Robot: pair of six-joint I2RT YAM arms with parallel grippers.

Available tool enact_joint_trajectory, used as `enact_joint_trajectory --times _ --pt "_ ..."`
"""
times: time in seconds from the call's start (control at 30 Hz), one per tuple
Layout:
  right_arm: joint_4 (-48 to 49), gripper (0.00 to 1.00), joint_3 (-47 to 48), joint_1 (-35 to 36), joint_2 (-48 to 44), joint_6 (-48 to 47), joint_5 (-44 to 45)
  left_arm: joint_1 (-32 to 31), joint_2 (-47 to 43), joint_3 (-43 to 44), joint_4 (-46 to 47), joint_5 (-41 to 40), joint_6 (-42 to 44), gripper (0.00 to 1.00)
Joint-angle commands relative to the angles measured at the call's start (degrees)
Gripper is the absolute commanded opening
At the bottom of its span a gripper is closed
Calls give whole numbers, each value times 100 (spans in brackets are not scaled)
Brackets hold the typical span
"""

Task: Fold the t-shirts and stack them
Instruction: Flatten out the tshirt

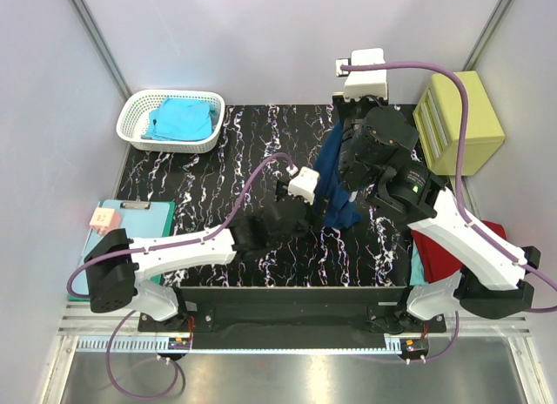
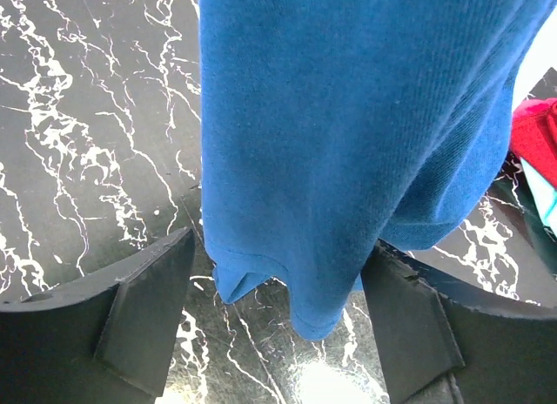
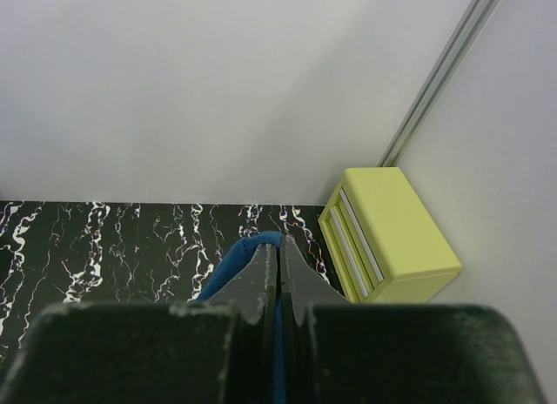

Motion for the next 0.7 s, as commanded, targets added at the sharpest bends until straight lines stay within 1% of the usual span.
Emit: enact_joint_trajectory --times 0.0,0.2,0.43,0.57,0.63,0.67 --pt "208 0 62 58 -183 -19 -130 10 -158 88 212 -291 -6 78" --pt "208 0 18 58 -192 -11 -121 89 -158 62 27 -546 -137 76" --pt "199 0 -35 67 -209 24 -113 203 -482 -113 -114 -950 -313 76" --pt "199 0 -52 66 -210 33 -139 238 -641 -289 -18 -793 -270 78" --pt "208 0 -52 67 -210 33 -139 247 -755 -377 167 -634 -165 80" --pt "208 0 -52 67 -201 33 -148 247 -799 -456 211 -529 -138 83"
